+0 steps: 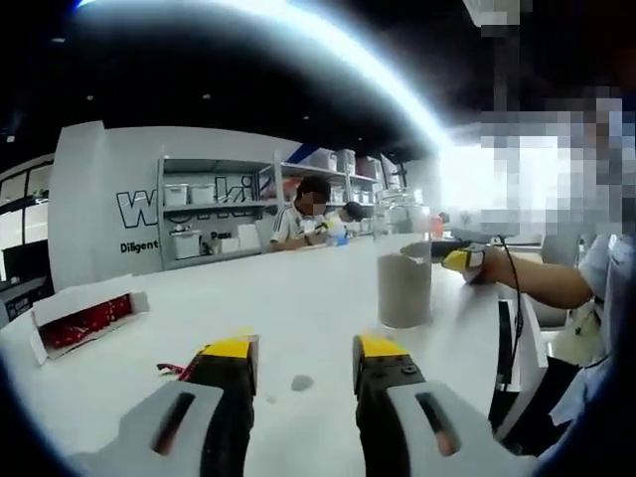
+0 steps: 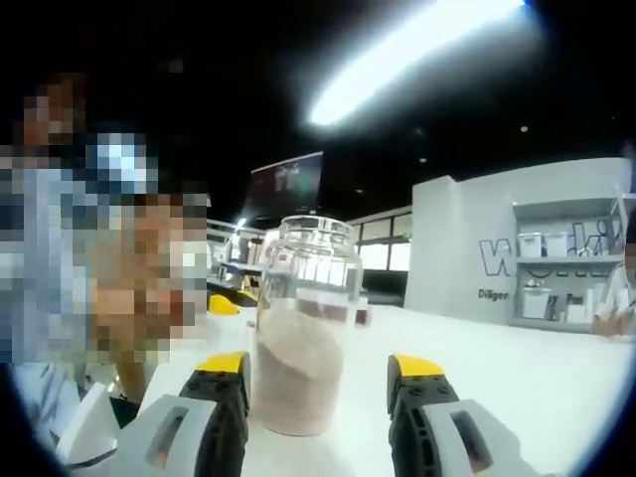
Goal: Tear open the coffee pouch, take out the coffee, and pour the coffee from the pouch into the cup
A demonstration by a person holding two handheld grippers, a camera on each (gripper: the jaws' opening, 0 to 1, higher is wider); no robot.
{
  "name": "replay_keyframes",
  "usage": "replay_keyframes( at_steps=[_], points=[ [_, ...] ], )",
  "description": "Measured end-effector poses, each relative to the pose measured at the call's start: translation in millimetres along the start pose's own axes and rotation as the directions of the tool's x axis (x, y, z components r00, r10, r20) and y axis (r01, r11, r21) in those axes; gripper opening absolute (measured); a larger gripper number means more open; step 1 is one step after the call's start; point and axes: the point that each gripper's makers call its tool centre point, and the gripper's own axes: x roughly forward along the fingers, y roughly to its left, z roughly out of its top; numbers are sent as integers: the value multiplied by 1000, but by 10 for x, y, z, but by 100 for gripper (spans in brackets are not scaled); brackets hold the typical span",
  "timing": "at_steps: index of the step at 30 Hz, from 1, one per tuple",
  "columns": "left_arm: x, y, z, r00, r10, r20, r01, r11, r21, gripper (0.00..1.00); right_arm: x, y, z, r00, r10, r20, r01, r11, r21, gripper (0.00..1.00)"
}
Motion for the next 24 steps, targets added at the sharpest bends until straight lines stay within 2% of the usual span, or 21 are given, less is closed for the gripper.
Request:
replay_keyframes(
  at_steps=[24],
  points=[
    [113, -373, 70, 997, -82, -3, 82, 996, 17, 41, -8, 3, 2, 1000, 0, -1, 0, 1000, -15, 55]
  ],
)
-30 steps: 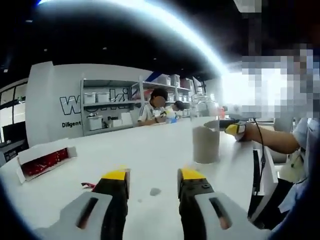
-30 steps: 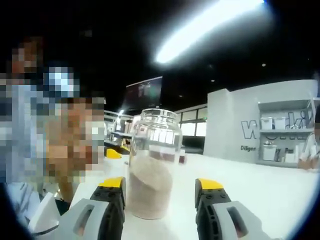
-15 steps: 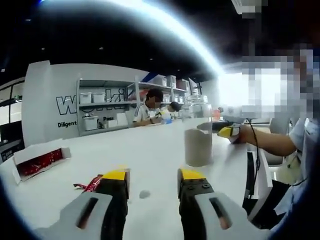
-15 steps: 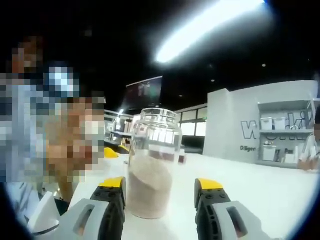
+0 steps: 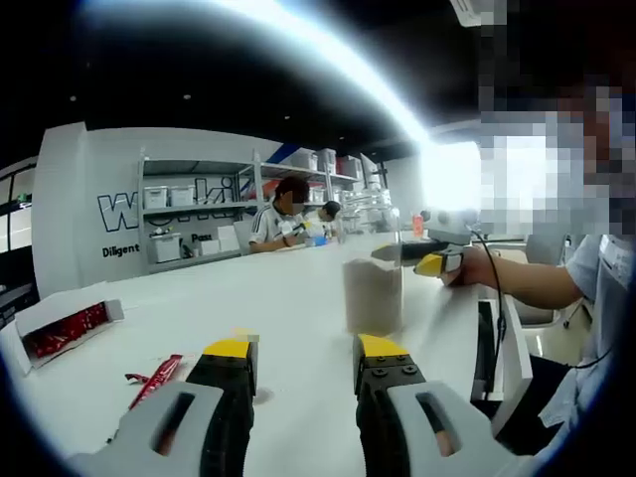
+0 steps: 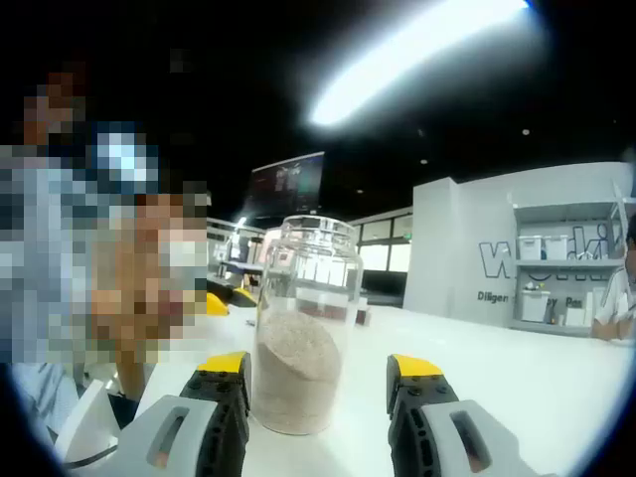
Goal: Tear open the coffee pouch, take out the coffee, and pour the coffee from the pouch into the cup
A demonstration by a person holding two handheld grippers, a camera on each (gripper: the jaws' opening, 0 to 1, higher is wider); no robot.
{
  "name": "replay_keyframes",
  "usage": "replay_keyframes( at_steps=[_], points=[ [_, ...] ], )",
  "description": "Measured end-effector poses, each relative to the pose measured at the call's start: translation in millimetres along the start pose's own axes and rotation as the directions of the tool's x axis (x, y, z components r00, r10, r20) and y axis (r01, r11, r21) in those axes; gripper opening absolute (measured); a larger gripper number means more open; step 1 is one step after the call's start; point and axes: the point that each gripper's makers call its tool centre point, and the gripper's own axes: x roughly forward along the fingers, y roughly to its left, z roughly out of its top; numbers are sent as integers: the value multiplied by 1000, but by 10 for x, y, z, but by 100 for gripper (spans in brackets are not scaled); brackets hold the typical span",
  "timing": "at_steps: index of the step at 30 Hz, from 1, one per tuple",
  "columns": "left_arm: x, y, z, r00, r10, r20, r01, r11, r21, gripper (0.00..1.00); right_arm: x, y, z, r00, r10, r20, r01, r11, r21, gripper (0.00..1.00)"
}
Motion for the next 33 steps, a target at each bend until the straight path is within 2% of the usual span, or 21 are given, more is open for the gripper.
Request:
replay_keyframes(
  at_steps=[23, 33],
  points=[
    [113, -133, 0, 999, -33, -13, 33, 999, 4, 41, -8, 27, 5, 1000, 4, 0, -4, 1000, -12, 54],
    [185, -206, -60, 998, -51, -26, 51, 999, 2, 41, -7, 33, 1, 1000, 10, -2, -10, 1000, -15, 54]
  ],
)
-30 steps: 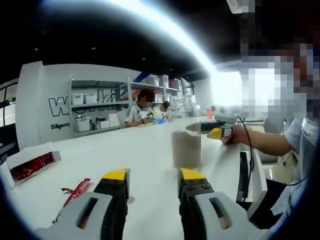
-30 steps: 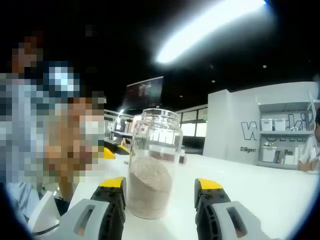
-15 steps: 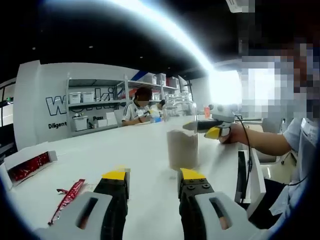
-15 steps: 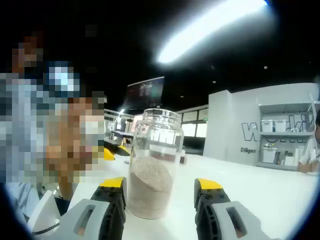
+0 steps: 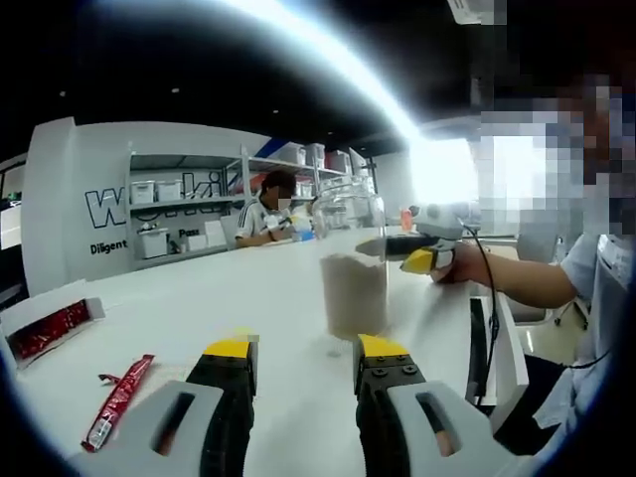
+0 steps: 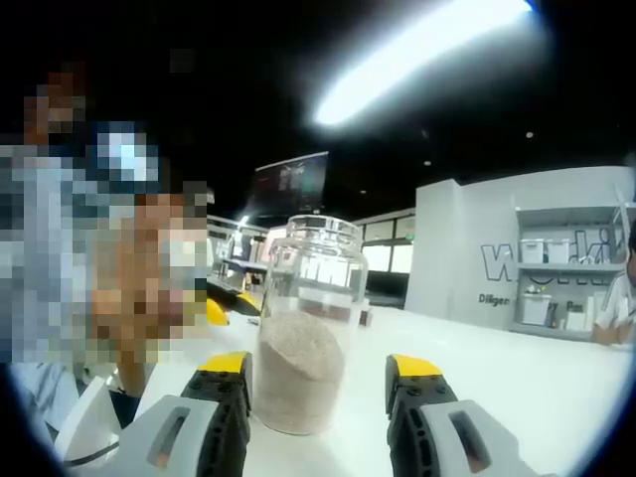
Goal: Tear open the coffee pouch, take out the coffee, and pour the coffee from the pouch into the cup
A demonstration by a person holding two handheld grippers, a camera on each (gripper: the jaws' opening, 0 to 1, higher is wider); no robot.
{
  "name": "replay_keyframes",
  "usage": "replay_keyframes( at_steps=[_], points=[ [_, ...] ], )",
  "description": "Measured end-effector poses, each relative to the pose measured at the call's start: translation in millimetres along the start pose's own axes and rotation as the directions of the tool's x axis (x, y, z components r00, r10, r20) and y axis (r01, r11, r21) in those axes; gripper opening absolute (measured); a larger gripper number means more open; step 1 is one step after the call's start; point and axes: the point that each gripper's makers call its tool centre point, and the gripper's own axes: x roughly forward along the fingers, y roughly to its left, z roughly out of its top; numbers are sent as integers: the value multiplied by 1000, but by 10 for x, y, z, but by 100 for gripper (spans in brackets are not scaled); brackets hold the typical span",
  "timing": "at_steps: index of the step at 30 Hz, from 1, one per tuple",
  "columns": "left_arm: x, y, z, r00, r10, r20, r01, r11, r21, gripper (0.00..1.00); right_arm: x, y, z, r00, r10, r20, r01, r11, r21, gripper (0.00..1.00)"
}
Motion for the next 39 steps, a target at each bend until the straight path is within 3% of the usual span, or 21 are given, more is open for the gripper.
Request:
replay_keyframes(
  at_steps=[39],
  points=[
    [237, -232, 44, 999, -50, 7, 50, 999, 10, 40, -11, -1, -22, 1000, 2, -7, -2, 1000, -8, 54]
  ],
)
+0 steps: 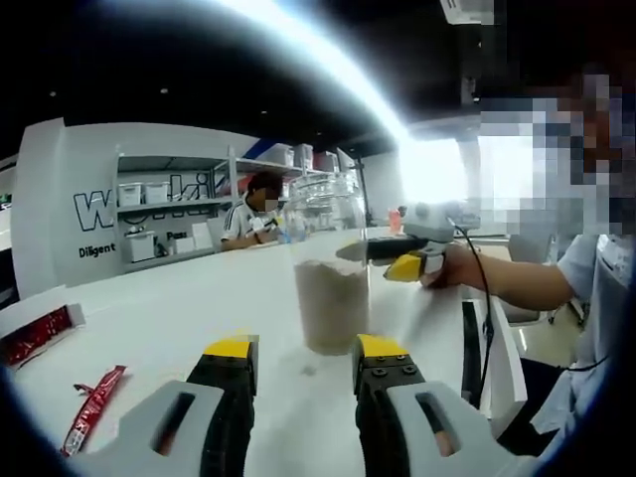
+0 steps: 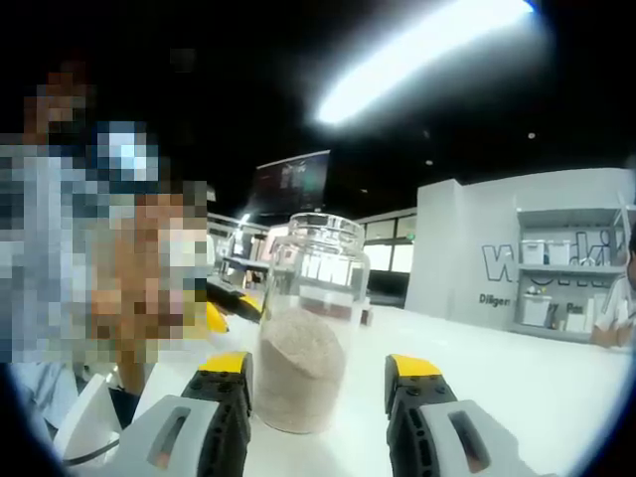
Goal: Tear open the coffee pouch, take out the coffee, and pour the coffee from the pouch into the cup
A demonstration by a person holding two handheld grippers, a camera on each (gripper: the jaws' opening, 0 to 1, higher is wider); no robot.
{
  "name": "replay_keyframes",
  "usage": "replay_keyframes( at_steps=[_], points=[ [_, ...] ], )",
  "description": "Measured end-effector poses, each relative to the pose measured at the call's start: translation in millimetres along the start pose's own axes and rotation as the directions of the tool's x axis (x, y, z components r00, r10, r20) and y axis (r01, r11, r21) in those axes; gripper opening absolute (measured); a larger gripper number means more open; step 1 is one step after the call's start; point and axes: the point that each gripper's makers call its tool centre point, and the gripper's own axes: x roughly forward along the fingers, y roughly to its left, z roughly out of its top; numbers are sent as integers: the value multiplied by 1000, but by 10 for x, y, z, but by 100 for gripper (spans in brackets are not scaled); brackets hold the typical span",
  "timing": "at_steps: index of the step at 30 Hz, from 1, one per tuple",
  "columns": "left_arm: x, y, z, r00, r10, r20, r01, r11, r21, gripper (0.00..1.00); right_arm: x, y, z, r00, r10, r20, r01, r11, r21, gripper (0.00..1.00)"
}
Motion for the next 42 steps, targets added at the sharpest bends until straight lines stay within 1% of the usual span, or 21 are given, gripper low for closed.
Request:
replay_keyframes(
  at_steps=[11, 17, 30, 36, 42],
  points=[
    [42, -46, 8, 1000, -10, 2, 10, 1000, -1, 40, 1, -2, 0, 1000, 2, 0, -2, 1000, 1, 54],
    [93, -66, 49, 1000, -18, 10, 18, 1000, 2, 40, 2, -7, 3, 1000, 1, 2, -1, 1000, 2, 54],
    [142, -101, 37, 1000, -29, -2, 29, 999, 16, 40, 4, -10, 7, 1000, 3, 3, -3, 1000, 2, 54],
    [153, -98, 50, 1000, -29, 4, 29, 1000, 12, 40, 5, -12, 8, 1000, 4, 3, -4, 1000, 3, 54],
    [232, -139, 99, 999, -41, 21, 41, 999, 9, 40, 4, -11, 10, 1000, 2, 5, -2, 1000, 3, 54]
  ],
)
